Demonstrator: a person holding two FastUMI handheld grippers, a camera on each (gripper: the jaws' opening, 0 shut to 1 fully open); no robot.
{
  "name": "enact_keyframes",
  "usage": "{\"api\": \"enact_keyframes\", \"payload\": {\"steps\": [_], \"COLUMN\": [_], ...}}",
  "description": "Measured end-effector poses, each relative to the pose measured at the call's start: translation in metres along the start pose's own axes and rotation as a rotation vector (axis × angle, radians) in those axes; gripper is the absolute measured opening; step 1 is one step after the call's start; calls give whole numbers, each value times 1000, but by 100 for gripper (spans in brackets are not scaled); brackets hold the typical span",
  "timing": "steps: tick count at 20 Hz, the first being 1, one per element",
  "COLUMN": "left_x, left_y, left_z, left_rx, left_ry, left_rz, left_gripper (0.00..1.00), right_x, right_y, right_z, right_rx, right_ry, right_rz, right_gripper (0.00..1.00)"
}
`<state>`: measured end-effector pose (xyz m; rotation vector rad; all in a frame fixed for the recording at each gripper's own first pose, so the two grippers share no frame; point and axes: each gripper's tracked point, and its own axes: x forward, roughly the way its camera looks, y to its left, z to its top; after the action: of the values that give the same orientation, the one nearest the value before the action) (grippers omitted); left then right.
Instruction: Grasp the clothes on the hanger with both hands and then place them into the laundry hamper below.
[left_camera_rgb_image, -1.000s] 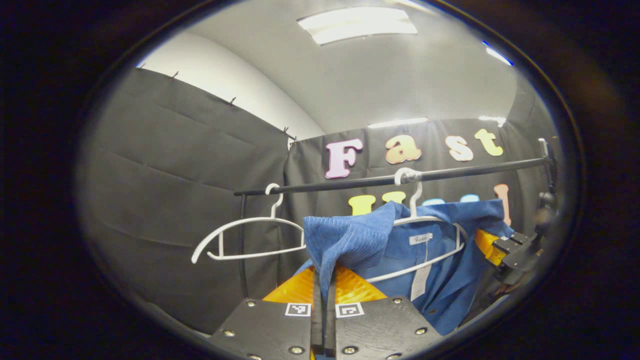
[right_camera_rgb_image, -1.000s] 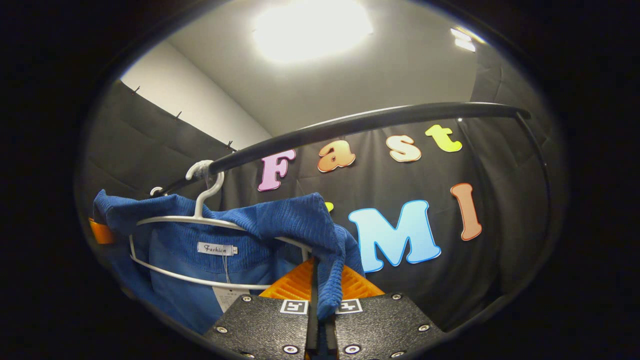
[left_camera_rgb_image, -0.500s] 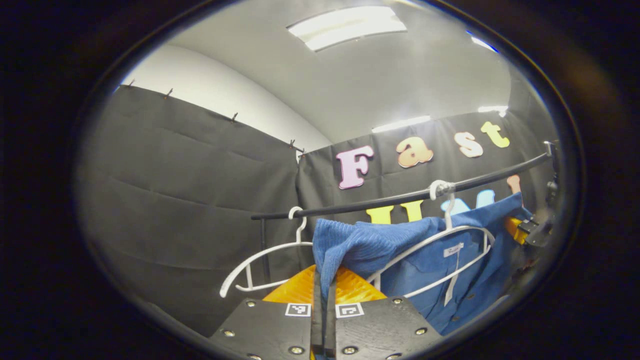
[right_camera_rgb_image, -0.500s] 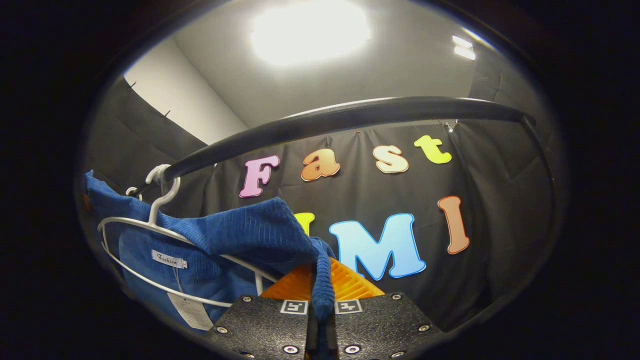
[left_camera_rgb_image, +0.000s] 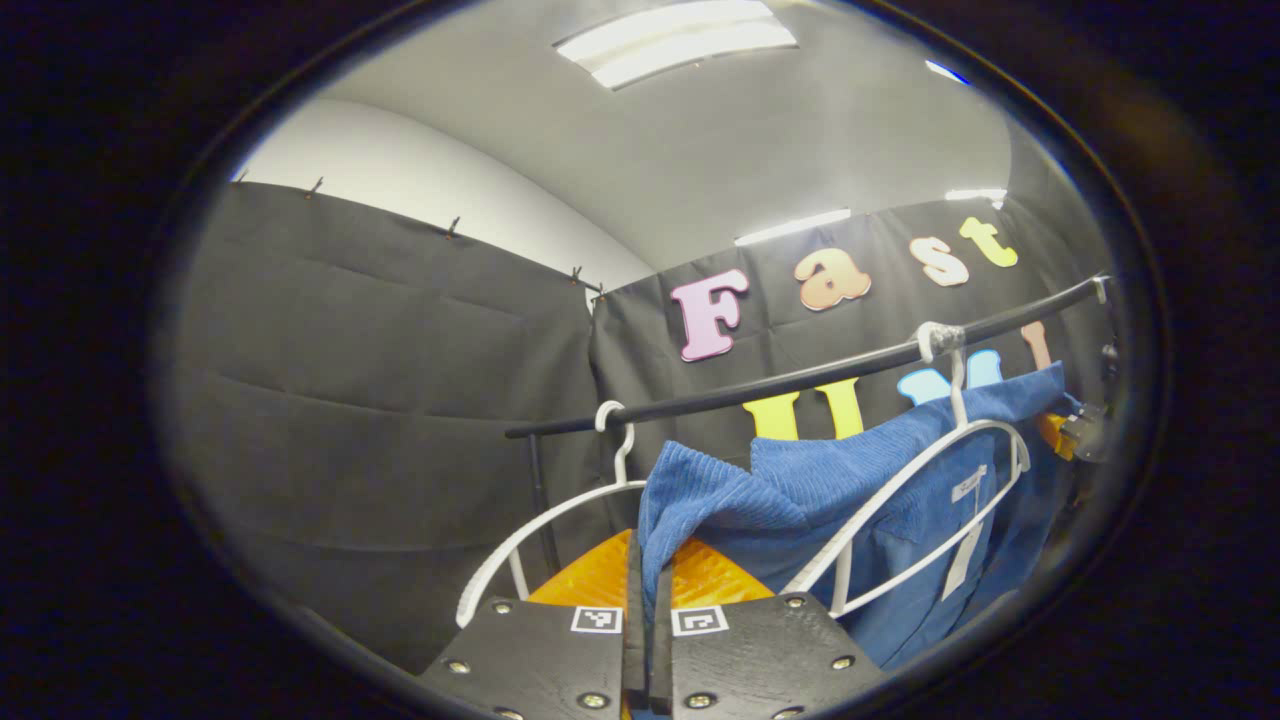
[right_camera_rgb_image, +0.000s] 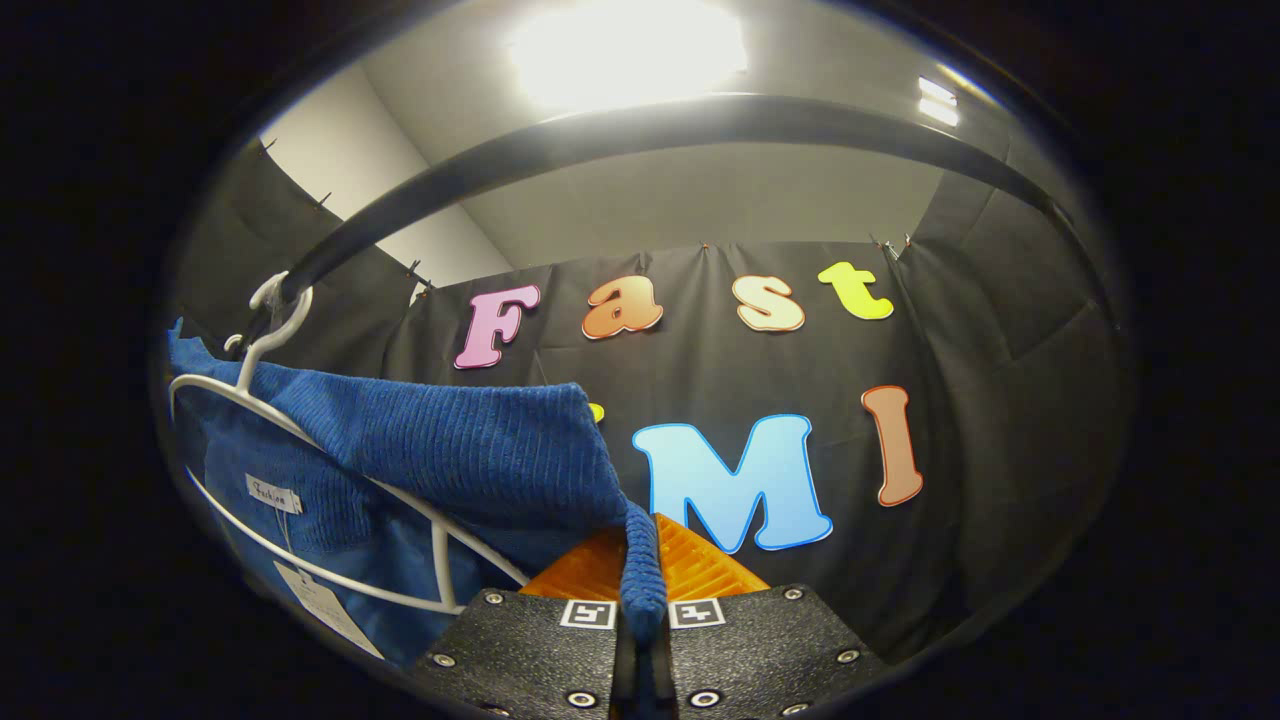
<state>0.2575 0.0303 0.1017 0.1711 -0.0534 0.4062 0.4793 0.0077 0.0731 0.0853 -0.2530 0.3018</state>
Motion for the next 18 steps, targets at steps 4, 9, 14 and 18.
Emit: {"api": "enact_keyframes", "payload": {"steps": [4,9,14,18], "left_x": [14,24,30,33], "left_y": [-11,-18,-13,-12], "left_z": [-15,-45,-30,-6], "left_rx": [3,-63,-98,-160], "left_ry": [14,79,46,21], "left_rz": [-45,-89,-95,-89], "left_gripper": [3,3,3,3], "right_x": [5,4,13,32], "right_y": [-6,0,-4,-5], "right_z": [-25,-51,-41,-27], "right_rx": [-25,-73,-21,14], "right_ry": [62,119,83,39], "right_rz": [-23,0,-25,-49], "right_gripper": [5,5,5,5]}}
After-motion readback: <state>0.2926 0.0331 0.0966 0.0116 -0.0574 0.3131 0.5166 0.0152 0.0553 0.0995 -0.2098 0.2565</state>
